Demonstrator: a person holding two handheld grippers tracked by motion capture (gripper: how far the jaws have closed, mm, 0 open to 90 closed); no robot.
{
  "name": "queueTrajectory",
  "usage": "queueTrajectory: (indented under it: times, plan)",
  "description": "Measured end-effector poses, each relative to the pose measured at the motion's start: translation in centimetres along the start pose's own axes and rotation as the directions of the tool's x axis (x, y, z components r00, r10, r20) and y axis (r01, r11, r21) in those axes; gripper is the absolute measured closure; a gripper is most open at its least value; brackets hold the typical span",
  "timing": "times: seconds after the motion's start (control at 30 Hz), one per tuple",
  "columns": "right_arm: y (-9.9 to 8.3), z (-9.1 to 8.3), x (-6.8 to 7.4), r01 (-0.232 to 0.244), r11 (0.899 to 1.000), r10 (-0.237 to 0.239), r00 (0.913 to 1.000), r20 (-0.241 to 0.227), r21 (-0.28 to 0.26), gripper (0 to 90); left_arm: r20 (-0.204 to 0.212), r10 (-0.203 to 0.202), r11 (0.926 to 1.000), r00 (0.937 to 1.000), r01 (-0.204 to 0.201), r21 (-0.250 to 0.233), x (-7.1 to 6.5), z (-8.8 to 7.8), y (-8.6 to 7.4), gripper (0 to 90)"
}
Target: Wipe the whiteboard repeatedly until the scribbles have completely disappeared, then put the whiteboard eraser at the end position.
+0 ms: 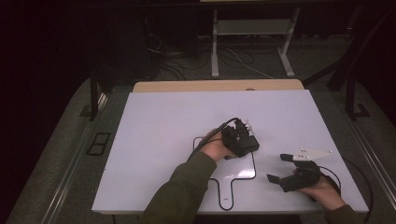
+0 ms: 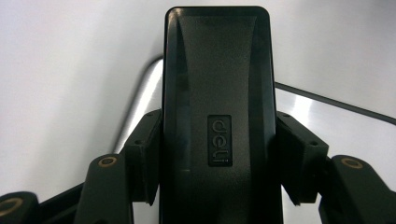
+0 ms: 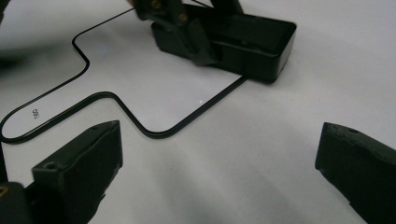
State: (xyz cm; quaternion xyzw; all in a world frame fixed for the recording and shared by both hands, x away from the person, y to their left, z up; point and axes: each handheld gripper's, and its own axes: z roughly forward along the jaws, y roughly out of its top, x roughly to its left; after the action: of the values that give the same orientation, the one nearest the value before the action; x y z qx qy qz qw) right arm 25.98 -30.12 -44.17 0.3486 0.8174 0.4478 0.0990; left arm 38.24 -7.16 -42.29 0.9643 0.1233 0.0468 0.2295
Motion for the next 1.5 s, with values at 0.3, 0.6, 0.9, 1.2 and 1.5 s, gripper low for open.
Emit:
queueTrajectory:
  times: [0.3,0.6,0.9,1.2,1.5]
  plan:
    - [0.0,0.1,0.1,-0.005,1.0,0.005,1.0,0.001,0.001,0.0,0.058,0.009,0.9994,0.9983,-0.007,-0.034,-1.7,-0.7,-1.4,39.1]
    - [0.0,0.1,0.0,-0.006,1.0,0.006,1.0,-0.001,0.004,0.0,0.076,-0.026,0.9976,0.9968,0.031,-0.062,-0.7,-1.4,-2.1,39.1]
    - [0.0,0.2,0.1,-0.008,1.0,0.008,1.0,0.0,0.003,0.0,0.072,-0.075,0.992,0.9946,0.082,-0.096,0.7,-3.1,-2.7,39.1]
    - [0.0,0.1,0.1,-0.008,1.0,0.008,1.0,-0.002,0.002,0.0,0.044,-0.134,0.9827,0.99,0.139,-0.122,3.1,-5.0,-3.0,39.1]
    - [0.0,0.1,0.1,-0.009,1.0,0.009,0.9999,-0.005,0.001,0.0,0.003,-0.216,0.9675,0.9764,0.214,-0.134,7.1,-5.8,-3.3,39.1]
